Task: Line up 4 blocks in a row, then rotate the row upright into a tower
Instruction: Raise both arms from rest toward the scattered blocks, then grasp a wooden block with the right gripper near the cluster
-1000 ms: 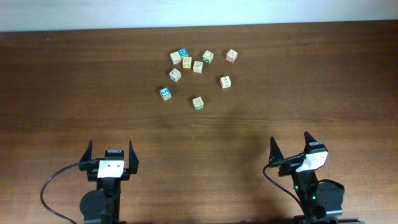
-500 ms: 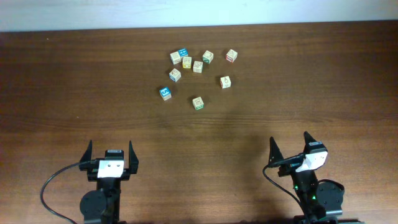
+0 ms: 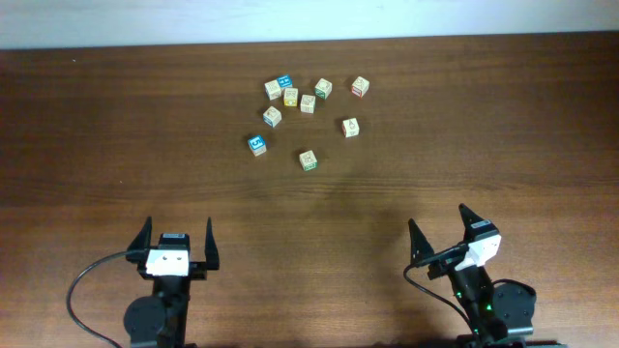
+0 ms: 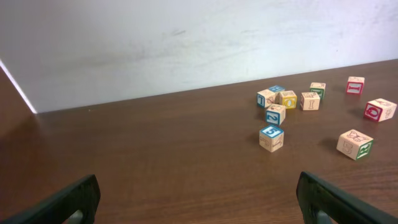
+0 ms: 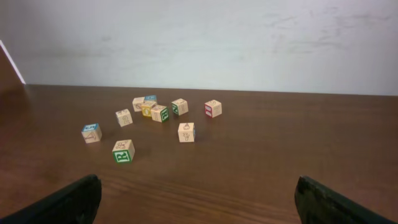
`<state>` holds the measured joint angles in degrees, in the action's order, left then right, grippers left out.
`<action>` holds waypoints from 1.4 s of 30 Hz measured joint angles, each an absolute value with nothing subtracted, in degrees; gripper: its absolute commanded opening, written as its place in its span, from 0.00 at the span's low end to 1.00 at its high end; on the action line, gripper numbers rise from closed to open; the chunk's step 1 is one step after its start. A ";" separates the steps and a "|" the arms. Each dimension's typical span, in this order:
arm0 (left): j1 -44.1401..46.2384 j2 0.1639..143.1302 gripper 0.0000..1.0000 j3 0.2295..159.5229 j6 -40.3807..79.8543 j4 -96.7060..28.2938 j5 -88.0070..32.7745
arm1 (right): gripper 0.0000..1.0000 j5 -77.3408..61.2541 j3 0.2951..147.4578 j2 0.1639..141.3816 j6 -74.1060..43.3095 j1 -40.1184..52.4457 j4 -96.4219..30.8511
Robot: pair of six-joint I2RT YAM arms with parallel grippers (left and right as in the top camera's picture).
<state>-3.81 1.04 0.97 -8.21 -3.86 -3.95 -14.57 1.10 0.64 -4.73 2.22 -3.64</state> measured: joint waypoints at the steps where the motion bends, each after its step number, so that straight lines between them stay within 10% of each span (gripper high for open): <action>1: -3.81 2.33 0.99 1.19 -7.68 -3.86 -4.12 | 0.99 -14.70 1.91 0.64 -4.69 2.22 -5.37; 14: -3.81 48.38 0.99 29.65 -6.79 -4.16 -16.80 | 0.98 -19.03 23.40 28.27 -4.73 2.22 -10.74; 21: -3.75 72.07 0.99 60.86 -6.35 -27.29 -27.92 | 0.98 -21.76 36.38 42.09 -4.75 2.22 -16.05; 29: -3.75 80.88 0.99 80.51 -6.35 -40.80 -28.25 | 0.98 -24.36 69.78 70.13 -3.20 2.22 -43.70; 42: -3.66 88.33 0.99 84.14 1.41 -50.28 -12.56 | 0.88 -12.97 86.91 94.43 -3.07 9.17 -46.87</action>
